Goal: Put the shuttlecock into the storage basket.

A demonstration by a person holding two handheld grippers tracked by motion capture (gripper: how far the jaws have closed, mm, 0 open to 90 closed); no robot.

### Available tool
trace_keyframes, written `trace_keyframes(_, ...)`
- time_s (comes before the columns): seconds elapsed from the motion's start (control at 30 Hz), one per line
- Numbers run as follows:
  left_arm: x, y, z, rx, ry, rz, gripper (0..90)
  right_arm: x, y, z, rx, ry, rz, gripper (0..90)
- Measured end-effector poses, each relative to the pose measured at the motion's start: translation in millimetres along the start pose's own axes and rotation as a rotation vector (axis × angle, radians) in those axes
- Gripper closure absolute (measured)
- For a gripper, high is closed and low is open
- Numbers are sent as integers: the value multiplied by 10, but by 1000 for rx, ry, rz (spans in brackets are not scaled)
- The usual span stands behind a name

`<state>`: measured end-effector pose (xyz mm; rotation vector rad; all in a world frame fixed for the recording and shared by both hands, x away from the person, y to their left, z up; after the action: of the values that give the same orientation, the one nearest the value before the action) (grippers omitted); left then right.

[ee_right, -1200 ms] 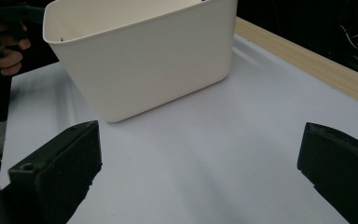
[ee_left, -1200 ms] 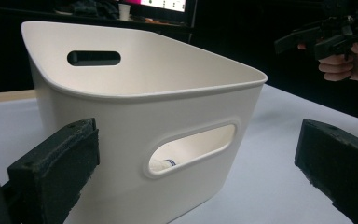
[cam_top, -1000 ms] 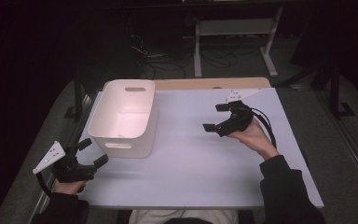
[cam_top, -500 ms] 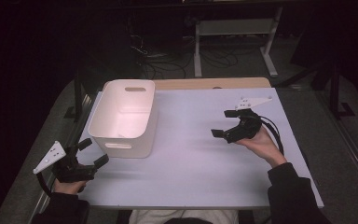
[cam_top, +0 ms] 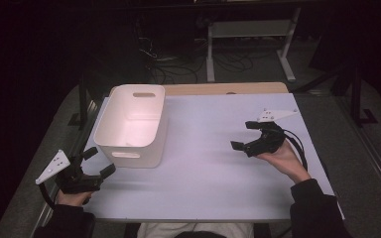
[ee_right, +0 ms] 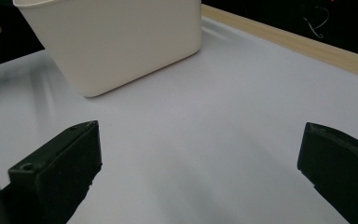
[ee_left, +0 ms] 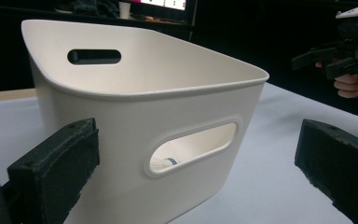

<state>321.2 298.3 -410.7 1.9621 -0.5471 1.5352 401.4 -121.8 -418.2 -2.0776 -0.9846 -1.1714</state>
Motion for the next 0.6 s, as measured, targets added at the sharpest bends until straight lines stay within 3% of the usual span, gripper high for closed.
trace_keyframes(0.6, -1, -4, 3, 0, -1, 1, 0, -280, 107, -302, -89, 44, 27, 0)
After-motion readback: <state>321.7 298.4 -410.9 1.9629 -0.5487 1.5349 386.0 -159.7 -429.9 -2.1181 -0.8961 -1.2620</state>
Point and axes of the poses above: each handheld gripper's, and its own axes: z roughly forward along the jaws, x roughly out of its top, y roughly to its right, the point moved 9 cm from there along z, roughly forward along the jaws, and after that the axes turned 3 degrees about -z, right-handed, at the moved point
